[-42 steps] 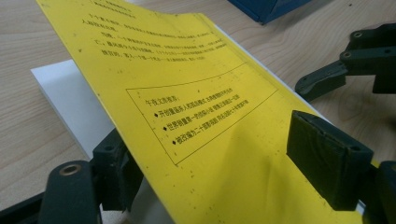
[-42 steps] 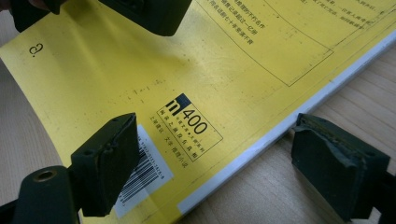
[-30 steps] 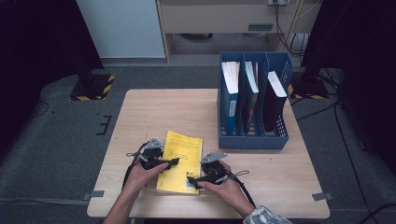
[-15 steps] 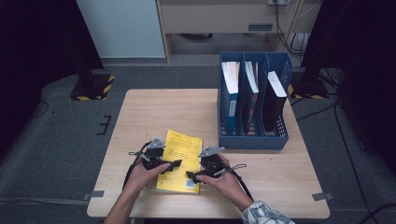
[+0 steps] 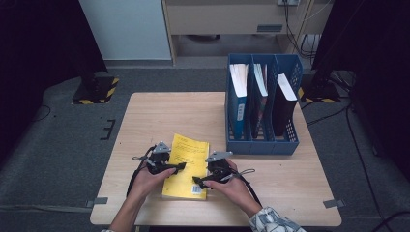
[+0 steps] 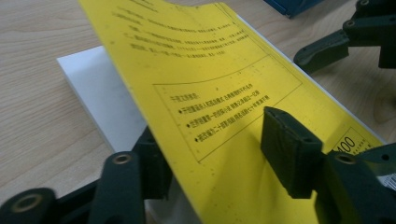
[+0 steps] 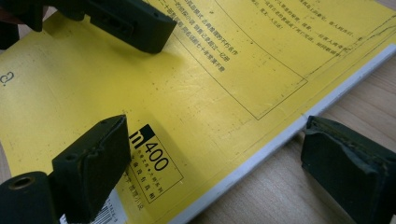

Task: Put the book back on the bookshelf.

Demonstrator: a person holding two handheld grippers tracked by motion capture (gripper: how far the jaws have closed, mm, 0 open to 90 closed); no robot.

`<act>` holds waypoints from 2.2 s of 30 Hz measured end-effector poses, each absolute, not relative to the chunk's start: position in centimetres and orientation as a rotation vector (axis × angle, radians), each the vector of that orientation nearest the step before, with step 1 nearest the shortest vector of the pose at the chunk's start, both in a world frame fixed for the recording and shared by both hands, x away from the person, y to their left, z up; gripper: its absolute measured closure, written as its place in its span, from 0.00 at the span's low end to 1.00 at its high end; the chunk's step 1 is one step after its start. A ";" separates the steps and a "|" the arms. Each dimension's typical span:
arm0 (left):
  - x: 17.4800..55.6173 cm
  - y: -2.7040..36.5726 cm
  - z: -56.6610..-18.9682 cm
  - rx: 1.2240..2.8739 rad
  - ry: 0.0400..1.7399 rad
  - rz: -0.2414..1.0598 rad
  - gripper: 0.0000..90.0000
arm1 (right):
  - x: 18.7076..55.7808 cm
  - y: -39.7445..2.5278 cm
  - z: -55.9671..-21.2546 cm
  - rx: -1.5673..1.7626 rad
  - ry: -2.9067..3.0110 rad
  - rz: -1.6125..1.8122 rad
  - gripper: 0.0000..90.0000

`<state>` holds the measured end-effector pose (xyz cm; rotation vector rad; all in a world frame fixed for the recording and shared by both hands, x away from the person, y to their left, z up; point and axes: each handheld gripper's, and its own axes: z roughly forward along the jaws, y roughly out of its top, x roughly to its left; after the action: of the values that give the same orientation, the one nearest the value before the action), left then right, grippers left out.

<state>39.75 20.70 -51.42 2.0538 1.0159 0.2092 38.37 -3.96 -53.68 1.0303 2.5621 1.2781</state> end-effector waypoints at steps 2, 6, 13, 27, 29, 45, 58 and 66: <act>39.8 20.9 -51.3 2.049 1.008 0.212 0.62 | 38.4 -4.0 -53.7 1.029 2.564 1.277 0.09; 39.7 20.9 -51.1 2.040 1.005 0.223 0.72 | 38.4 -4.0 -53.7 1.026 2.566 1.279 0.09; 39.5 20.9 -50.4 1.996 0.995 0.217 0.88 | 38.4 -4.1 -53.7 1.012 2.564 1.281 0.09; 39.4 21.0 -50.0 1.985 0.966 0.183 0.92 | 38.5 -4.2 -53.8 1.019 2.557 1.294 0.09; 39.4 20.9 -50.0 1.982 0.969 0.192 0.92 | 38.5 -4.2 -53.8 1.021 2.556 1.293 0.09; 38.6 21.3 -48.2 1.879 0.929 0.170 0.96 | 39.0 -4.8 -53.8 1.101 2.569 1.398 0.06; 38.4 21.7 -47.8 1.909 0.894 0.185 0.93 | 39.3 -4.5 -53.8 1.129 2.609 1.477 0.08; 39.2 21.6 -49.9 2.051 0.938 0.254 0.70 | 39.5 -4.7 -53.8 1.165 2.589 1.492 0.16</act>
<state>39.18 21.56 -49.86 2.0507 0.9385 0.2544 39.55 -4.72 -53.84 1.1647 2.5891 1.4919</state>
